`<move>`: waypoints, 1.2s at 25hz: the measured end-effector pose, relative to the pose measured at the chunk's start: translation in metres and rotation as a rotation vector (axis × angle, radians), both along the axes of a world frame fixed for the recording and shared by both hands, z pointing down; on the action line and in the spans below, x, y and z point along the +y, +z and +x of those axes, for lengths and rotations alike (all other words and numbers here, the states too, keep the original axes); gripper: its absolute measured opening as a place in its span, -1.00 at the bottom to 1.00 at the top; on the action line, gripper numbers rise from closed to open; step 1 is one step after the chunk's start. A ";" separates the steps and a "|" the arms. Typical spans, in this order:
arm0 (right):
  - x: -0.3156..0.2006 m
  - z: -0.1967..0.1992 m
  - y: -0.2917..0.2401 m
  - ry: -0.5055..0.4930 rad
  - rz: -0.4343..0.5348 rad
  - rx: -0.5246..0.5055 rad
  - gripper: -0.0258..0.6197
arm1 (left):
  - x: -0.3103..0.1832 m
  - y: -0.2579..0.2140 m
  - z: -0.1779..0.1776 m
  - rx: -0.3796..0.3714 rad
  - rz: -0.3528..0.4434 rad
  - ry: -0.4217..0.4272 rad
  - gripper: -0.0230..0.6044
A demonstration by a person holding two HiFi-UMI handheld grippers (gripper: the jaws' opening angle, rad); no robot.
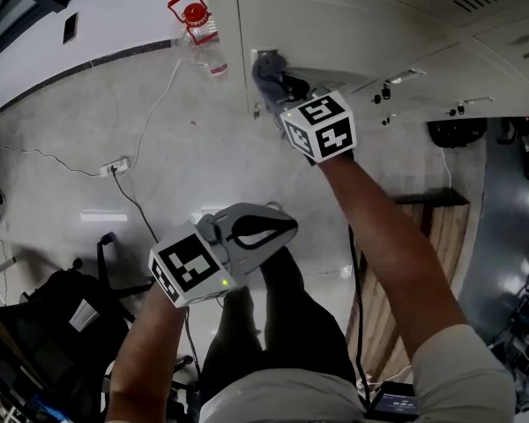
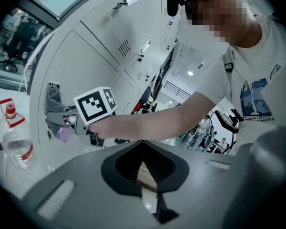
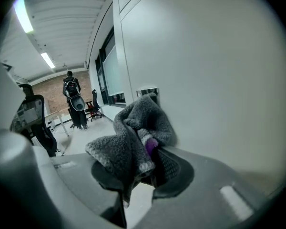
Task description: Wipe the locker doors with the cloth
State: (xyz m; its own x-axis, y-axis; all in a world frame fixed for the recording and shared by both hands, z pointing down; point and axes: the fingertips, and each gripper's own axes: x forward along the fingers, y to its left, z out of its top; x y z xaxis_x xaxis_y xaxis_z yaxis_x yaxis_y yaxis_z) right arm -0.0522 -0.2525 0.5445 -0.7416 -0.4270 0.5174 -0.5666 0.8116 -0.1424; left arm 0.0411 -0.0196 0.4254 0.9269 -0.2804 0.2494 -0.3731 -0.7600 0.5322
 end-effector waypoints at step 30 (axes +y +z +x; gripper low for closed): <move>-0.023 0.199 0.074 0.361 -0.067 0.111 -0.60 | 0.001 0.011 0.044 0.001 0.008 0.157 -0.92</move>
